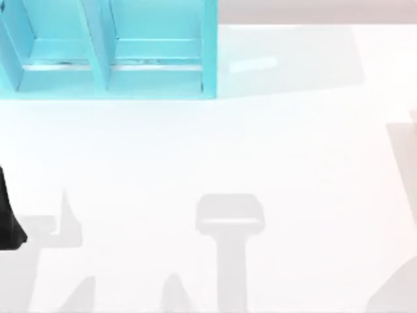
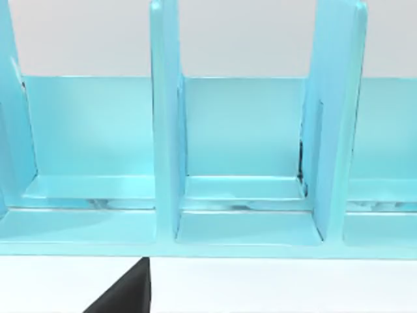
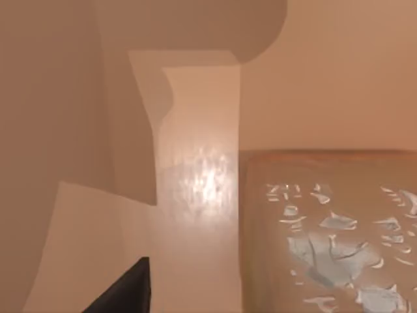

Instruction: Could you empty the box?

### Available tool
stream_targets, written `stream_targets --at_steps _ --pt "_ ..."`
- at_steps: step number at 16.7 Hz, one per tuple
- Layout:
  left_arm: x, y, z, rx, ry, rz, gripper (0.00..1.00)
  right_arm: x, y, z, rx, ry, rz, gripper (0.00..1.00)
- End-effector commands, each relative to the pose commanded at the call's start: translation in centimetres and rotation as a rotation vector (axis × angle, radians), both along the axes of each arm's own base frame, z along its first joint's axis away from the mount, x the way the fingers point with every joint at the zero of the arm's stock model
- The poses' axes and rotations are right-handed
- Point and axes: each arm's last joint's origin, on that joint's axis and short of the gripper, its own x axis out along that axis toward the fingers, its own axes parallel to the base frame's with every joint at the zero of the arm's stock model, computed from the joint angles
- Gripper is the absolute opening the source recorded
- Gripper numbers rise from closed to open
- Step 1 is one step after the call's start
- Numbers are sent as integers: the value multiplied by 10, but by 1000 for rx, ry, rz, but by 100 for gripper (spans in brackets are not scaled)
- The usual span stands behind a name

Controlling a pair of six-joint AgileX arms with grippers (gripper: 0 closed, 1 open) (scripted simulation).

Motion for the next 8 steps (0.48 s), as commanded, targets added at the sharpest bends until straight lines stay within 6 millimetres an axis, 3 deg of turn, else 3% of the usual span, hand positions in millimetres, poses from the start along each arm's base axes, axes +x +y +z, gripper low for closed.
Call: stream_targets --at_steps 2,8 --pt "0 0 0 0 0 0 100 0 0 0 0 0 0 100" --pt "0 0 0 0 0 0 100 0 0 0 0 0 0 55"
